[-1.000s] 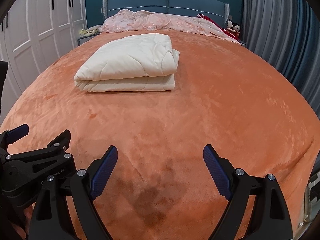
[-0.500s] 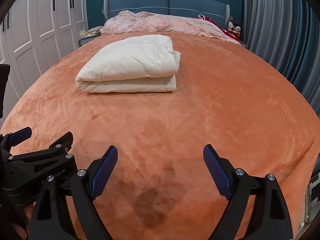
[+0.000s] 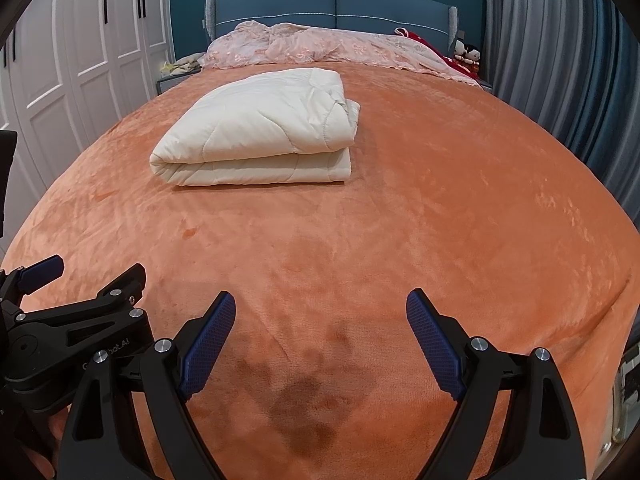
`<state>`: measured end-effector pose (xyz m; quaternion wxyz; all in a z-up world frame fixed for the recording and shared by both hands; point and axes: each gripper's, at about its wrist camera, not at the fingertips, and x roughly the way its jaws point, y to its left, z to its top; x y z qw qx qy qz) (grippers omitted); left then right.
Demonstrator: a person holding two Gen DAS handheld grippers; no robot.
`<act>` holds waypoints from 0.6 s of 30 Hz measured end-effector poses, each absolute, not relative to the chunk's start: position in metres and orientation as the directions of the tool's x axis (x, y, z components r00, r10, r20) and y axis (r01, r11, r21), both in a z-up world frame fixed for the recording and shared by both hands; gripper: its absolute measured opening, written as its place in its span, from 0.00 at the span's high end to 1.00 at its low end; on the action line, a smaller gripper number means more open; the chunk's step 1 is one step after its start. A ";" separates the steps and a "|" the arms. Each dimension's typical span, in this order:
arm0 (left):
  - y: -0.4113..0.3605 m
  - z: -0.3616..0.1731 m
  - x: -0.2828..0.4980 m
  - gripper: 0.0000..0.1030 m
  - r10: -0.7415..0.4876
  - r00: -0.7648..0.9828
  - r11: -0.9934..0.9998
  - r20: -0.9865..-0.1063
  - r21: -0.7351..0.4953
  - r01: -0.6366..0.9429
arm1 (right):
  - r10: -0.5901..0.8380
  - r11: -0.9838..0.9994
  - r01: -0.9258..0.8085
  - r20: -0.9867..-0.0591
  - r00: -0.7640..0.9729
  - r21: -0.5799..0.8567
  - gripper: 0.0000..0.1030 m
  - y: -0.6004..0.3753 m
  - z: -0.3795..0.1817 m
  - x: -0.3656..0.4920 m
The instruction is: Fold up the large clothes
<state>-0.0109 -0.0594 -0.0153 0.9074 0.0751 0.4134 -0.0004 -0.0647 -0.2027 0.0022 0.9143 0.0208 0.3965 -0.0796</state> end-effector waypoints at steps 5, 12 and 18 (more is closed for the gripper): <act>-0.059 -0.015 -0.011 0.09 0.061 0.659 0.989 -0.750 0.136 0.063 | -0.129 0.986 0.163 -0.728 0.674 -0.024 0.17 -0.202 0.002 -0.065; -0.060 -0.015 -0.011 0.09 0.056 0.661 0.989 -0.749 0.130 0.063 | -0.129 0.986 0.165 -0.726 0.675 -0.022 0.17 -0.201 0.003 -0.065; -0.060 -0.015 -0.011 0.10 0.042 0.655 0.991 -0.754 0.113 0.066 | -0.130 0.986 0.166 -0.724 0.677 -0.021 0.17 -0.200 0.004 -0.065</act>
